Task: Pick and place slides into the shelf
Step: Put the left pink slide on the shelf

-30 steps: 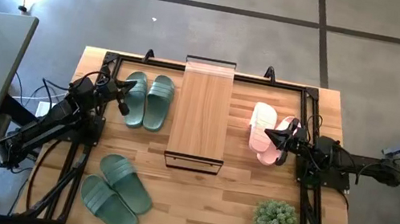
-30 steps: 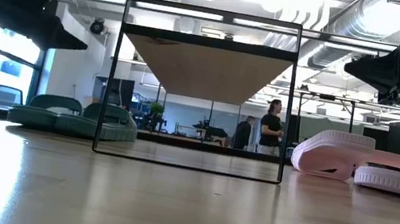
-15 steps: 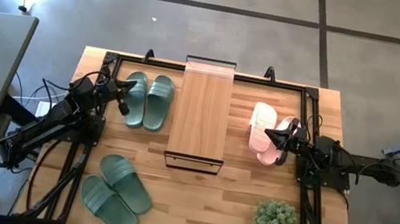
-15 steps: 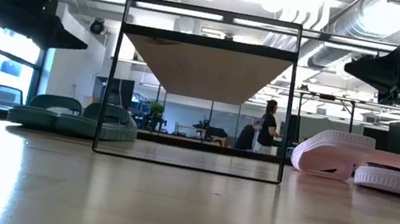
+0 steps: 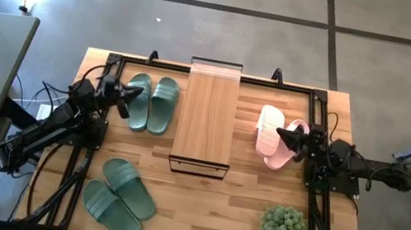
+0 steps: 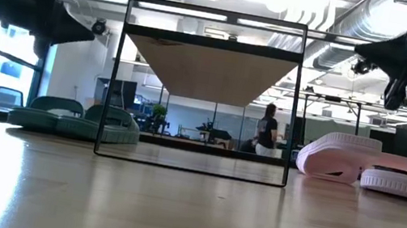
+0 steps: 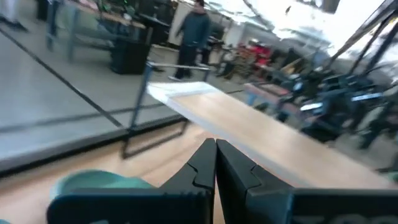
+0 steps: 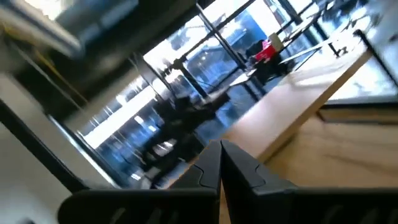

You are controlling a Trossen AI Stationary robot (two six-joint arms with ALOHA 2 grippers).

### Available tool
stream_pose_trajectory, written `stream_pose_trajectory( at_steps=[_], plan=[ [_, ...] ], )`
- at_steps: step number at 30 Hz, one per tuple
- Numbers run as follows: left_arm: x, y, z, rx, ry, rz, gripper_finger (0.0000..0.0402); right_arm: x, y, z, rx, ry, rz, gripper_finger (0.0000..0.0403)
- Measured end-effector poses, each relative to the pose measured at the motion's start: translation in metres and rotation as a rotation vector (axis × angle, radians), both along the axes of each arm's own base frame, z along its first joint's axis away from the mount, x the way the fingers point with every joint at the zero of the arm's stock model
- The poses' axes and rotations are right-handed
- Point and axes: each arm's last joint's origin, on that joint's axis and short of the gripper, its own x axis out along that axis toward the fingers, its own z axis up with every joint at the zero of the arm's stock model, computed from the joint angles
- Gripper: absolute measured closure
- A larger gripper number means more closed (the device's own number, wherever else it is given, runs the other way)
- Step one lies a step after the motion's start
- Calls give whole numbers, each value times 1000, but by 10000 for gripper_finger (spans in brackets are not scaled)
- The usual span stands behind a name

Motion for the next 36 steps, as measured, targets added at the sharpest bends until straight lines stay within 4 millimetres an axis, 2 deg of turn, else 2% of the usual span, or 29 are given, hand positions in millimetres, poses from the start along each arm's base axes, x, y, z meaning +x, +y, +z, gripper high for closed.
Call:
stream_pose_trajectory(
  at_steps=[3, 5, 11, 17, 21, 25, 28, 31, 34, 36],
  plan=[
    [0, 0, 1, -59, -51, -19, 401, -1, -1, 0, 86, -33, -30, 403],
    [1, -1, 6, -33, -92, -50, 401, -1, -1, 1, 105, -51, -34, 403],
    [-4, -10, 42, 292, -319, -138, 401, -3, -1, 10, 114, -144, -5, 403],
    [-15, -24, 67, 565, -502, -147, 401, -9, 3, 28, -42, -303, 88, 402],
    [-17, -27, 75, 600, -513, -171, 401, -13, 3, 33, -134, -342, 59, 397],
    [-18, -29, 80, 614, -505, -197, 401, -15, 3, 39, -183, -347, 35, 374],
    [-17, -29, 80, 629, -483, -204, 401, -20, 3, 57, -240, -346, 8, 342],
    [-16, -28, 79, 625, -464, -199, 401, -27, 3, 78, -321, -273, -17, 306],
    [-15, -27, 77, 620, -438, -192, 401, -38, 3, 105, -367, -143, -16, 282],
    [-15, -26, 76, 610, -429, -191, 401, -41, 3, 120, -395, 3, -6, 276]
  ],
)
